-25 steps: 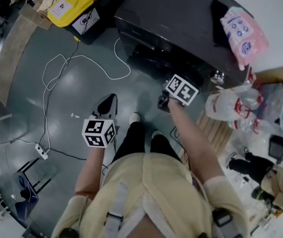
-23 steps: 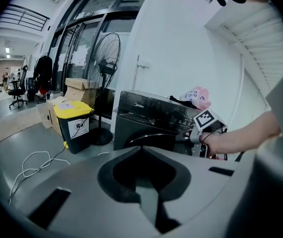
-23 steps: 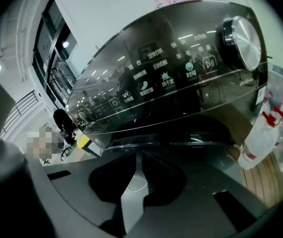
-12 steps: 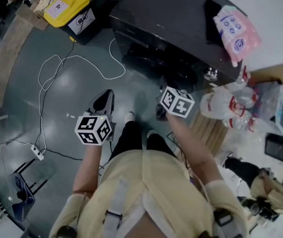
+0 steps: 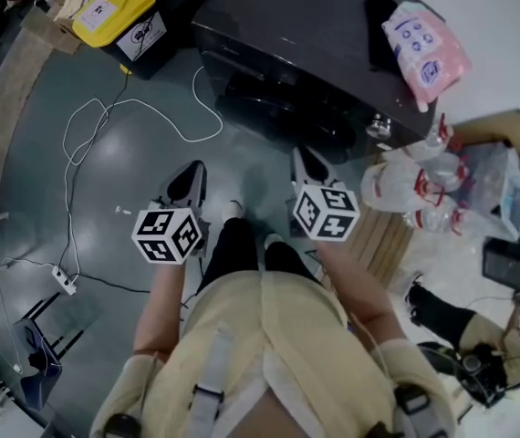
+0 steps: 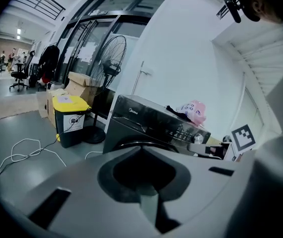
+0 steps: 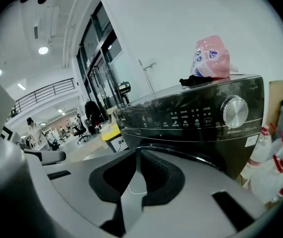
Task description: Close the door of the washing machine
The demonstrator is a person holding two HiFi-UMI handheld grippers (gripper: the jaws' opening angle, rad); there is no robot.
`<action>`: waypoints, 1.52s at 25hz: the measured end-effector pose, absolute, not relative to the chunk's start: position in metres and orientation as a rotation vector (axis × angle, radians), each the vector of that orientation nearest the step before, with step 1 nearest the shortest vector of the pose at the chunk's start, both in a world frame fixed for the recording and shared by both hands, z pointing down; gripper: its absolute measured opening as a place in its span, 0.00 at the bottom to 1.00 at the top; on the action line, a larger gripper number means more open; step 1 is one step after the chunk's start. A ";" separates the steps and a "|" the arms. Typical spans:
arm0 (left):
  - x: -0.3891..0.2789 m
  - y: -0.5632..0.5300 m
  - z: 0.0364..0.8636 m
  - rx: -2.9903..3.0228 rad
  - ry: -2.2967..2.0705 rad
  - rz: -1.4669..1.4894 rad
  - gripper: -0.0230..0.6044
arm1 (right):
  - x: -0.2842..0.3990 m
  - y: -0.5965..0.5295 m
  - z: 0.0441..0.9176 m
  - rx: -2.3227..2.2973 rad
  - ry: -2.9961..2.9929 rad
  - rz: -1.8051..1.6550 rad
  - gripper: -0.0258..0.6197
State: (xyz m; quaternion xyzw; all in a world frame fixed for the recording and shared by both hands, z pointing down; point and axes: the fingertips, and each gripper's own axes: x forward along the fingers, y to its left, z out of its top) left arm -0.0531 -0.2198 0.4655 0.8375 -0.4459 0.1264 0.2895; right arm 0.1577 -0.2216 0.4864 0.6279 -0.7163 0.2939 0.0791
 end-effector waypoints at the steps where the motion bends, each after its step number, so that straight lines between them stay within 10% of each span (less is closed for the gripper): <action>1: -0.053 -0.219 0.465 2.234 -1.190 0.344 0.02 | 0.156 -0.218 0.482 1.874 -2.165 0.877 0.09; 38: -0.054 -0.214 0.452 2.214 -1.226 0.358 0.02 | 0.145 -0.195 0.469 1.729 -2.221 0.938 0.04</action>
